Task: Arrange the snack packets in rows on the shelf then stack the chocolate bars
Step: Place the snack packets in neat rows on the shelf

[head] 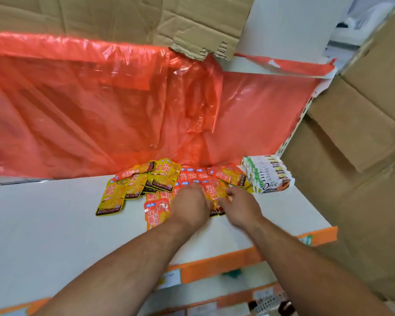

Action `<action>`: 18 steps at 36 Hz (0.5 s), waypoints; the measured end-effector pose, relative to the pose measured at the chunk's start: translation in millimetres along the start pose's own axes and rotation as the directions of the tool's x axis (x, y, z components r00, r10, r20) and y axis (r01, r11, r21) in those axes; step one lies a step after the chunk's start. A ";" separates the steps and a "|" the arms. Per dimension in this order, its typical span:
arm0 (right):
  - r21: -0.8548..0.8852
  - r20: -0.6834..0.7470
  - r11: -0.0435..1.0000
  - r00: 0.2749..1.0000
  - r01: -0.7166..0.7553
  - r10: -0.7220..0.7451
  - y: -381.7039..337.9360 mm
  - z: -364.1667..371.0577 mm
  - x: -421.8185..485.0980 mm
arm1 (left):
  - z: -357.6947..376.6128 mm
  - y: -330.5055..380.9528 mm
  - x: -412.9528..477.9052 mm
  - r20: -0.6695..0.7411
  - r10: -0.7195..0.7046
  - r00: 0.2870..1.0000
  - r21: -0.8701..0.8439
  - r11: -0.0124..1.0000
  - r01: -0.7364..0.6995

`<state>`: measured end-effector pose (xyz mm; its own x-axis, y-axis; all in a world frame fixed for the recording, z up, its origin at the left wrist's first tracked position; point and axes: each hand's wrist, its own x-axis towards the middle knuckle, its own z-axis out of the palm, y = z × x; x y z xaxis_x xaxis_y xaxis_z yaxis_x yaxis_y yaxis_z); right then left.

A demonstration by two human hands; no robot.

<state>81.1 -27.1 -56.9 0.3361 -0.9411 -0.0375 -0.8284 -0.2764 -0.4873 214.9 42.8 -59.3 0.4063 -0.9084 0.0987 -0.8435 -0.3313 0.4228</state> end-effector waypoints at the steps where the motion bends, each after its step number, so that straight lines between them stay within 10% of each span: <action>1: 0.002 0.012 1.000 1.000 0.005 -0.005 2.5 0.3 4.0 | 2.3 2.9 0.2 -0.004 -0.038 0.999 0.002 0.999 0.038; 18: 0.052 0.170 0.998 0.985 -0.018 0.008 30.6 6.6 38.3 | 19.1 42.3 0.7 -0.014 -0.338 0.941 0.134 0.932 0.337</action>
<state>71.5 -70.3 -79.0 0.4004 -0.8965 -0.1895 -0.8097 -0.2493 -0.5312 172.7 23.2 -58.5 0.6725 -0.7391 -0.0374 -0.6964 -0.6491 0.3062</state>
